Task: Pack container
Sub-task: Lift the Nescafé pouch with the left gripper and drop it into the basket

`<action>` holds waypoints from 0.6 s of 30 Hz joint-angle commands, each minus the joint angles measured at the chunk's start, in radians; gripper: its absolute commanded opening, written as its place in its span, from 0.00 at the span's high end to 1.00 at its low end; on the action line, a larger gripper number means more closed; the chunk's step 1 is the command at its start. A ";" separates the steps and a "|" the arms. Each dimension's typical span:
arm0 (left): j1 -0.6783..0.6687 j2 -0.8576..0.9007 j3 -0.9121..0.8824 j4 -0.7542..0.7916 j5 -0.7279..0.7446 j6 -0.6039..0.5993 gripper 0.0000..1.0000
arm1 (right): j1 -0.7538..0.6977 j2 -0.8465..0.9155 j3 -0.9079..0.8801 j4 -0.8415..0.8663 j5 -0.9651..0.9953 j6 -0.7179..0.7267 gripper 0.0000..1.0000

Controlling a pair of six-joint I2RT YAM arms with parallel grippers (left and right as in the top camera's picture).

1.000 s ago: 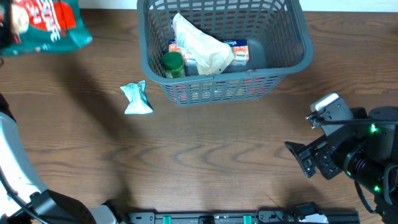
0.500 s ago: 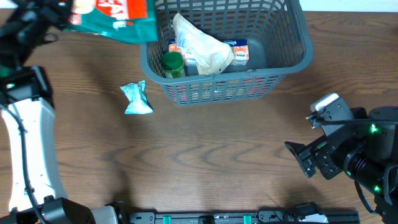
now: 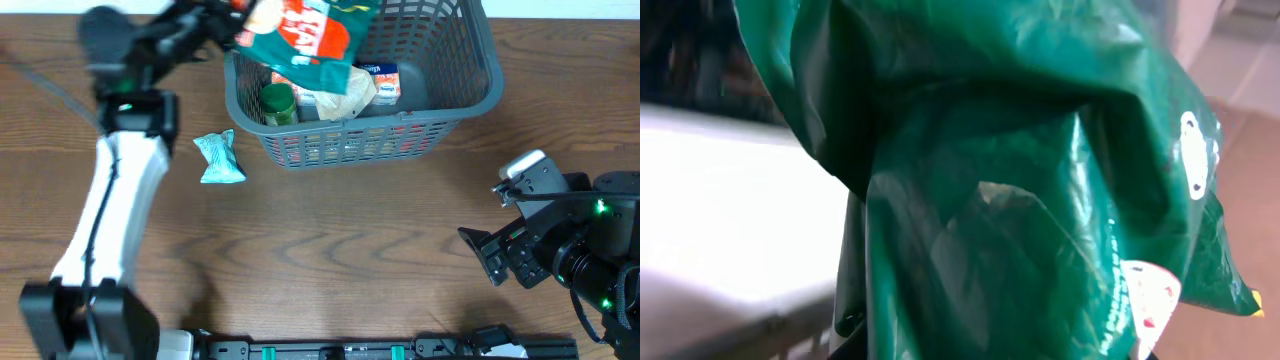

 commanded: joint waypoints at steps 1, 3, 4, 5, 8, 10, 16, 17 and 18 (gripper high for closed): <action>-0.029 0.047 0.032 0.010 -0.142 0.088 0.94 | 0.003 -0.001 0.001 -0.001 0.006 0.013 0.01; -0.043 0.085 0.032 0.012 -0.174 0.093 0.94 | 0.003 -0.001 0.001 -0.002 0.006 0.013 0.01; -0.050 0.103 0.032 0.012 -0.188 0.093 0.94 | 0.003 -0.001 0.001 -0.002 0.006 0.013 0.01; -0.057 0.119 0.032 0.012 -0.192 0.093 0.94 | 0.003 -0.001 0.001 -0.001 0.006 0.013 0.01; -0.071 0.144 0.032 0.018 -0.192 0.093 0.94 | 0.003 -0.001 0.001 -0.002 0.006 0.013 0.01; -0.073 0.146 0.032 0.029 -0.192 0.093 0.94 | 0.003 -0.001 0.001 -0.002 0.006 0.013 0.01; -0.063 0.112 0.035 0.167 -0.150 -0.014 0.01 | 0.003 -0.001 0.001 -0.002 0.006 0.013 0.01; -0.055 0.095 0.035 0.196 -0.122 -0.031 0.01 | 0.003 -0.001 0.001 -0.001 0.006 0.013 0.01; -0.040 0.068 0.035 0.211 -0.090 -0.041 0.01 | 0.003 -0.001 0.001 -0.002 0.006 0.013 0.01</action>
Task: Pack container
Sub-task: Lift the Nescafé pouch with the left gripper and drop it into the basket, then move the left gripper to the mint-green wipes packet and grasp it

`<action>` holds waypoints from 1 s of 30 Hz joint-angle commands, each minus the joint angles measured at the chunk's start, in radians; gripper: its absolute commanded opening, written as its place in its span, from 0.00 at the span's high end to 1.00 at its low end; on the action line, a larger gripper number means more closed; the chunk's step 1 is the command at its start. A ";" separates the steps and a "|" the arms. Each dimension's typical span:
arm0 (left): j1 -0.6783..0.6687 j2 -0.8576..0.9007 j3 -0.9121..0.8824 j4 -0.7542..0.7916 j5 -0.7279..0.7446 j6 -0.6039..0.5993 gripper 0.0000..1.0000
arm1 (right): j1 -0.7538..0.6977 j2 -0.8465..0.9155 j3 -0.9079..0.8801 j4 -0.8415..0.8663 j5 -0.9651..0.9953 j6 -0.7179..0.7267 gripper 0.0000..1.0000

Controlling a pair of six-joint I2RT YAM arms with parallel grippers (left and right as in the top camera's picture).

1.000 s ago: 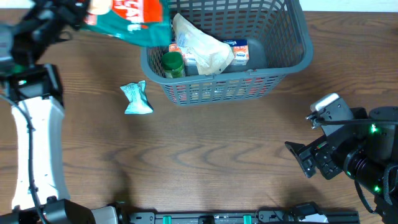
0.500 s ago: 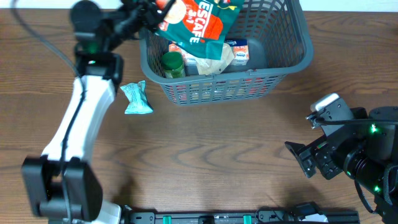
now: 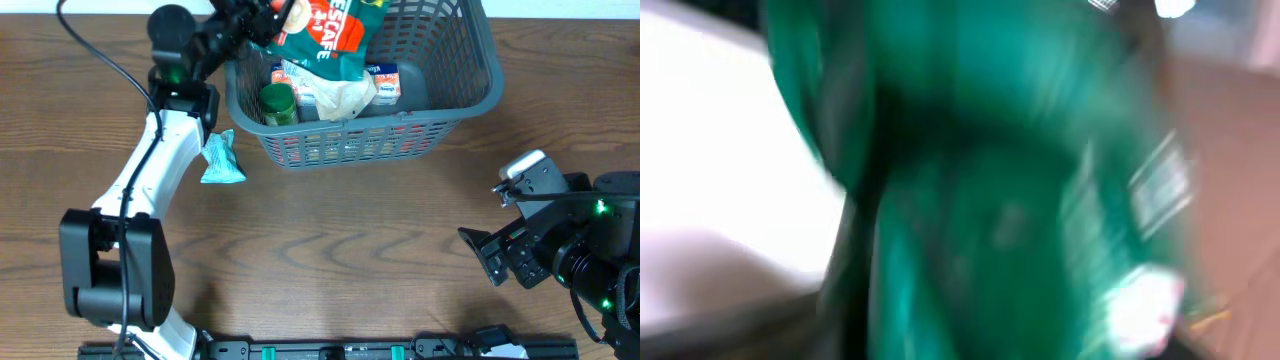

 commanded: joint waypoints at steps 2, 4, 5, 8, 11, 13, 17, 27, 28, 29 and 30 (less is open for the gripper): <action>0.058 -0.169 0.035 0.034 0.117 -0.071 0.01 | 0.003 -0.001 0.001 -0.002 0.006 0.013 0.01; 0.111 -0.242 0.035 -0.030 0.155 -0.071 0.01 | 0.003 -0.001 0.001 -0.001 0.006 0.013 0.01; 0.138 -0.276 0.035 -0.074 0.163 -0.067 0.01 | 0.003 -0.001 0.001 -0.001 0.006 0.013 0.01; 0.251 -0.408 0.035 -0.323 0.169 0.060 0.01 | 0.003 -0.001 0.001 -0.001 0.006 0.013 0.01; 0.356 -0.512 0.035 -0.653 0.116 0.279 0.01 | 0.003 -0.001 0.001 -0.002 0.006 0.013 0.01; 0.424 -0.566 0.035 -0.896 0.014 0.388 0.02 | 0.003 -0.001 0.001 -0.002 0.006 0.013 0.01; 0.511 -0.607 0.032 -1.249 -0.172 0.479 0.01 | 0.003 -0.001 0.001 -0.002 0.006 0.013 0.01; 0.513 -0.452 -0.138 -1.363 -0.271 0.504 0.02 | 0.003 -0.001 0.001 -0.002 0.006 0.013 0.01; 0.512 -0.423 -0.158 -1.355 -0.271 0.512 0.01 | 0.003 -0.001 0.001 -0.002 0.006 0.013 0.01; 0.509 -0.400 -0.175 -1.346 -0.272 0.516 0.01 | 0.003 -0.001 0.001 -0.002 0.006 0.013 0.01; 0.501 -0.372 -0.193 -1.332 -0.273 0.517 0.01 | 0.003 -0.001 0.001 -0.001 0.006 0.013 0.01</action>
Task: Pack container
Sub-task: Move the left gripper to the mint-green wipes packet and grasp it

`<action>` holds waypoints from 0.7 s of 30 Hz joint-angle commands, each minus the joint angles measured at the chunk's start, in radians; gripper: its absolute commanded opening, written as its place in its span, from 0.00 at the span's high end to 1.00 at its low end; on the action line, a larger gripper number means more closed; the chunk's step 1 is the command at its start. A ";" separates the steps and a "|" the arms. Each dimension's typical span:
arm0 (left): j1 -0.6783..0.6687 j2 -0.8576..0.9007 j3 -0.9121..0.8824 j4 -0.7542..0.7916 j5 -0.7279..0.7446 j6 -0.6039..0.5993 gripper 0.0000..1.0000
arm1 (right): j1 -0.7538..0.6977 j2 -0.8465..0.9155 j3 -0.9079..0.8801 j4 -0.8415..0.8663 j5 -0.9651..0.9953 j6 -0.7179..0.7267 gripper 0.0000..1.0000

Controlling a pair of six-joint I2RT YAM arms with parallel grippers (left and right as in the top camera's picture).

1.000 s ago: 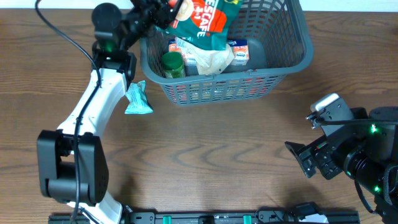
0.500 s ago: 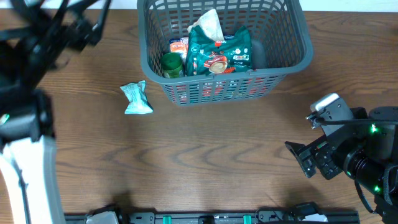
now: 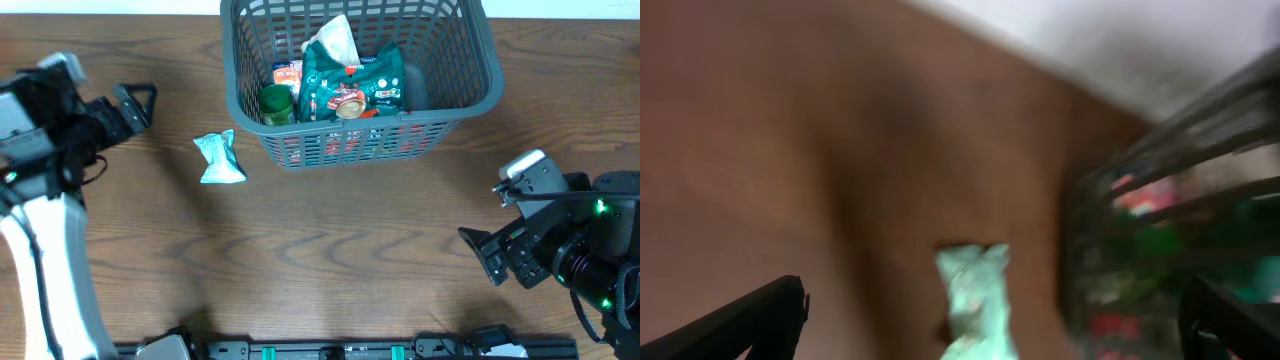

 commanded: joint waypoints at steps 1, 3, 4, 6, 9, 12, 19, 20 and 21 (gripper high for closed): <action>-0.020 0.086 -0.062 0.035 -0.032 0.038 0.02 | 0.003 -0.001 0.002 -0.001 0.006 0.013 0.01; -0.043 0.120 -0.095 0.080 -0.057 0.037 0.01 | 0.003 -0.001 0.002 -0.001 0.006 0.013 0.01; -0.061 0.135 -0.116 0.108 -0.084 0.037 0.01 | 0.003 -0.001 0.002 -0.001 0.006 0.013 0.01; -0.100 0.151 -0.153 0.155 -0.143 0.037 0.01 | 0.003 -0.001 0.002 -0.001 0.006 0.013 0.01; -0.162 0.155 -0.198 0.198 -0.222 0.037 0.01 | 0.003 -0.001 0.002 -0.001 0.006 0.013 0.01; -0.214 0.158 -0.224 0.211 -0.290 0.037 0.01 | 0.003 -0.001 0.002 -0.001 0.006 0.013 0.01; -0.294 0.193 -0.324 0.335 -0.335 0.032 0.01 | 0.003 -0.001 0.002 -0.001 0.006 0.013 0.01; -0.303 0.206 -0.335 0.352 -0.342 0.028 0.01 | 0.003 -0.001 0.002 -0.001 0.006 0.013 0.01; -0.313 0.221 -0.342 0.367 -0.343 0.028 0.01 | 0.003 -0.001 0.002 -0.001 0.006 0.013 0.01</action>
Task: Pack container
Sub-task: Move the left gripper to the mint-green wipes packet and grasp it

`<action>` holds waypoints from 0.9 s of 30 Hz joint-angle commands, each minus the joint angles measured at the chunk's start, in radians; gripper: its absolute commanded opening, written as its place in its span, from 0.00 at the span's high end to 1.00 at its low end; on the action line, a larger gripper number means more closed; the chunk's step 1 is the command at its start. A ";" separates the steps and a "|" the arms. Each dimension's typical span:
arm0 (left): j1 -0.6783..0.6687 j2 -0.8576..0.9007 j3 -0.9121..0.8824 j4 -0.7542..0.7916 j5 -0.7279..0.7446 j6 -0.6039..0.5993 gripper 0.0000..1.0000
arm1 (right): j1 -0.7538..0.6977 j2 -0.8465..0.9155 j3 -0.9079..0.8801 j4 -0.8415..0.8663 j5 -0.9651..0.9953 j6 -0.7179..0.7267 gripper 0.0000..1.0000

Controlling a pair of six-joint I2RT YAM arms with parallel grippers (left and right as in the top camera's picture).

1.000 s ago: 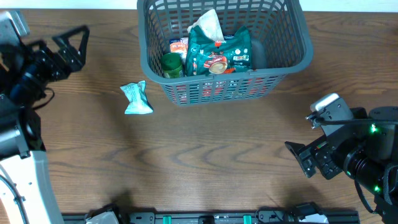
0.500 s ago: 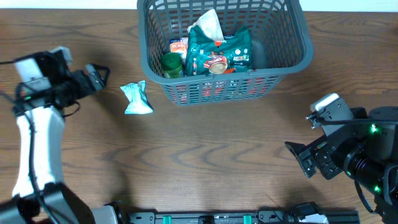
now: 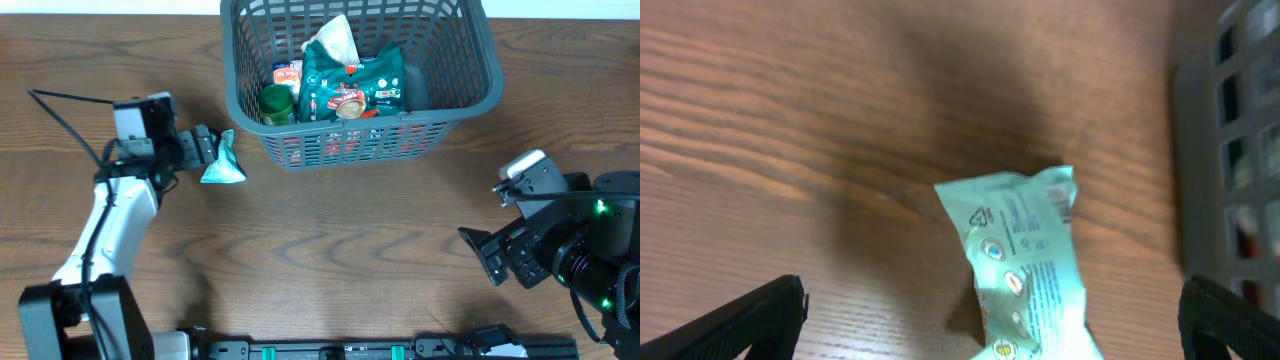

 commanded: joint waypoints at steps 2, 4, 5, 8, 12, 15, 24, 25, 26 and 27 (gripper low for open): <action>-0.044 0.076 -0.031 0.035 -0.049 0.009 0.01 | 0.003 -0.001 0.002 -0.001 0.003 0.013 0.01; -0.066 0.106 -0.031 0.050 -0.060 0.008 0.01 | 0.003 -0.001 0.002 -0.001 0.003 0.013 0.01; -0.076 0.117 -0.031 0.055 -0.081 0.005 0.01 | 0.003 -0.001 0.002 -0.001 0.003 0.013 0.01; -0.109 0.148 -0.031 0.064 -0.168 0.005 0.01 | 0.003 -0.001 0.002 -0.001 0.003 0.013 0.01; -0.128 0.177 -0.031 0.066 -0.209 0.005 0.01 | 0.003 -0.001 0.002 -0.001 0.003 0.013 0.01; -0.127 0.195 -0.031 0.066 -0.211 -0.002 0.05 | 0.003 -0.001 0.002 -0.001 0.003 0.013 0.01; -0.127 0.213 -0.031 0.104 -0.254 -0.016 0.50 | 0.003 -0.001 0.002 -0.001 0.003 0.013 0.01; -0.127 0.213 -0.031 0.107 -0.254 -0.016 0.54 | 0.003 -0.001 0.002 -0.001 0.003 0.013 0.01; -0.127 0.213 -0.031 0.108 -0.254 -0.016 0.58 | 0.003 -0.001 0.002 -0.001 0.003 0.013 0.01; -0.127 0.213 -0.031 0.107 -0.254 -0.016 0.62 | 0.003 -0.001 0.002 -0.001 0.003 0.013 0.01</action>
